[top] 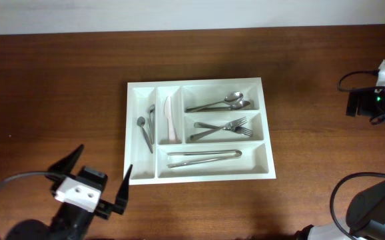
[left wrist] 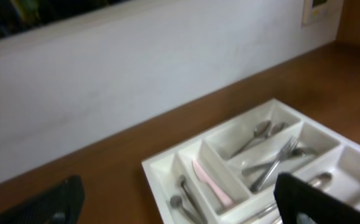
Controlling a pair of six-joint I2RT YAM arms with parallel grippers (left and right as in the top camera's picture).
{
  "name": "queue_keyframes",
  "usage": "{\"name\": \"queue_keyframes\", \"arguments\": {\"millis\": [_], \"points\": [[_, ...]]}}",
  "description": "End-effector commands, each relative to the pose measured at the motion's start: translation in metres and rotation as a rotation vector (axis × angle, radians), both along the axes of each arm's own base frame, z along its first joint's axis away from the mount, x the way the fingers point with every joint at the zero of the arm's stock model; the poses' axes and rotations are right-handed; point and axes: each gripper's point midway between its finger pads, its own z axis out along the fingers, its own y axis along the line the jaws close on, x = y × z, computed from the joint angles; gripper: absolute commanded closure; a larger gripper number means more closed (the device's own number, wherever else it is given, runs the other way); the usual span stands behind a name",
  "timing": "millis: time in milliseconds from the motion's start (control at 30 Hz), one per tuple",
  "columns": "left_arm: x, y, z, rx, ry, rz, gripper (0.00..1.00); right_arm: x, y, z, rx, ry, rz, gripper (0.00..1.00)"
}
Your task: Pack container
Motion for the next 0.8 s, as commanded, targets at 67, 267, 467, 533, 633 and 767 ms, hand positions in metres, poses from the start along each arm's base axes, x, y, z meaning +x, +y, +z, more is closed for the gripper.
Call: {"name": "queue_keyframes", "arguments": {"millis": [67, 267, 467, 533, 633, 767], "points": [[0.011, 0.010, -0.047, 0.078, -0.043, 0.046, 0.01, -0.001, 0.001, -0.003, 0.011, 0.003, -0.007, 0.01], [0.027, 0.025, -0.066, 0.208, -0.150, 0.113, 0.01, -0.001, 0.001, -0.003, 0.011, 0.003, -0.007, 0.01], [0.031, 0.034, -0.078, 0.325, -0.222, 0.149, 0.01, -0.001, 0.001, -0.003, 0.011, 0.004, -0.007, 0.01], [0.031, 0.037, -0.074, 0.371, -0.284, 0.167, 0.01, -0.001, 0.001, -0.003, 0.011, 0.003, -0.007, 0.01], [0.036, 0.045, -0.067, 0.386, -0.350, 0.226, 0.01, -0.001, 0.001, -0.003, 0.011, 0.003, -0.007, 0.01], [0.042, 0.047, -0.066, 0.387, -0.408, 0.245, 0.01, -0.001, 0.001, -0.003, 0.011, 0.003, -0.007, 0.01]]}}
